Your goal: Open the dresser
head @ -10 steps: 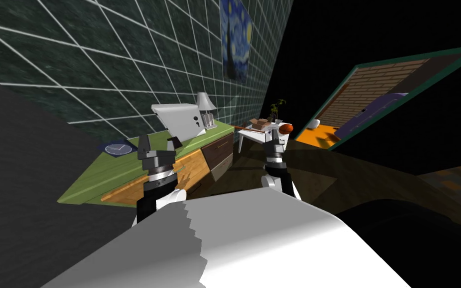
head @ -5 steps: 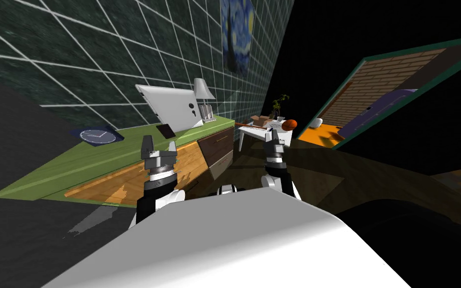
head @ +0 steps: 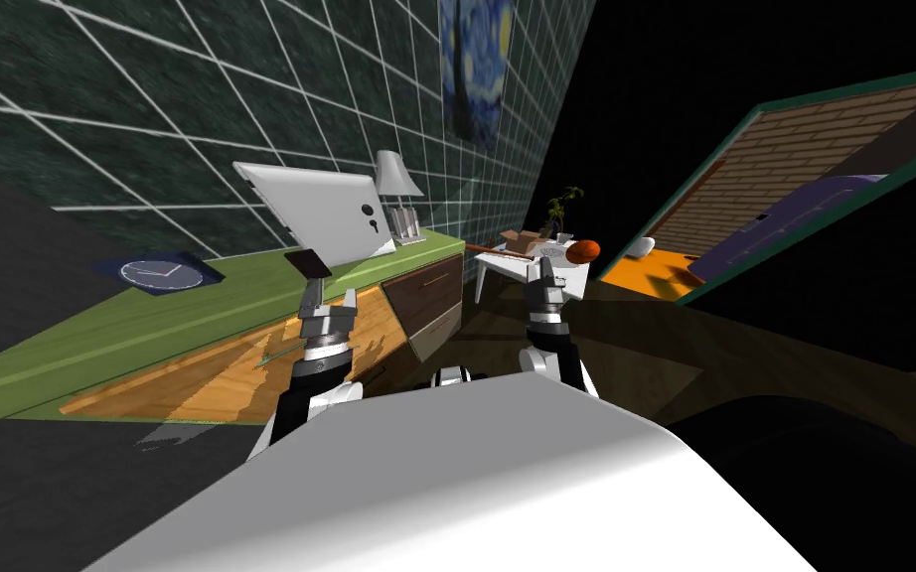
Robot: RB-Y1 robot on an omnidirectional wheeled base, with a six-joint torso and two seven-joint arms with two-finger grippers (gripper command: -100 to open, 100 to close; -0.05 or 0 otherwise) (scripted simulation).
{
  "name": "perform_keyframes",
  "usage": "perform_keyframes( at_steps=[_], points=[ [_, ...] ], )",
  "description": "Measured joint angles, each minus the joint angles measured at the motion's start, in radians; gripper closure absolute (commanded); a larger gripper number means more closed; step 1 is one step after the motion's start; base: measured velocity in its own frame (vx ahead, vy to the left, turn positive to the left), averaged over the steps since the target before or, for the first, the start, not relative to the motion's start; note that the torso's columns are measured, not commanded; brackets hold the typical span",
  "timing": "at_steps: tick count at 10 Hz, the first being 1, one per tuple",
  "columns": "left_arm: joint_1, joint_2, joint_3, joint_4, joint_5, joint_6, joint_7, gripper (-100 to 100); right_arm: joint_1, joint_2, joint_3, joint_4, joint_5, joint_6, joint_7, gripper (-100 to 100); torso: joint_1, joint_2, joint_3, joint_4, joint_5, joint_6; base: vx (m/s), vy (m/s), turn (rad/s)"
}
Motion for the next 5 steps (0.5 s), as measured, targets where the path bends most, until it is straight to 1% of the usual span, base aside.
perform_keyframes(
  at_steps=[1,3,5],
  points=[
    [0.000,0.011,0.011,0.020,0.009,0.006,0.003,-100,0.000,0.000,0.000,0.000,0.000,0.000,0.000,0,0.002,0.000,0.000,0.000,0.001,0.000,0.134,-0.170,0.088],
    [-0.010,0.017,0.029,0.059,0.022,0.017,0.006,-100,0.000,0.000,0.000,0.000,0.000,0.000,0.000,0,0.004,0.003,0.002,0.001,0.001,0.000,0.136,-0.158,0.082],
    [-0.013,0.010,0.046,0.096,0.036,0.025,0.011,-100,0.000,0.000,0.000,0.000,0.000,0.000,0.000,0,0.003,0.002,0.001,0.000,0.001,0.000,0.116,-0.181,0.095]
  ],
)
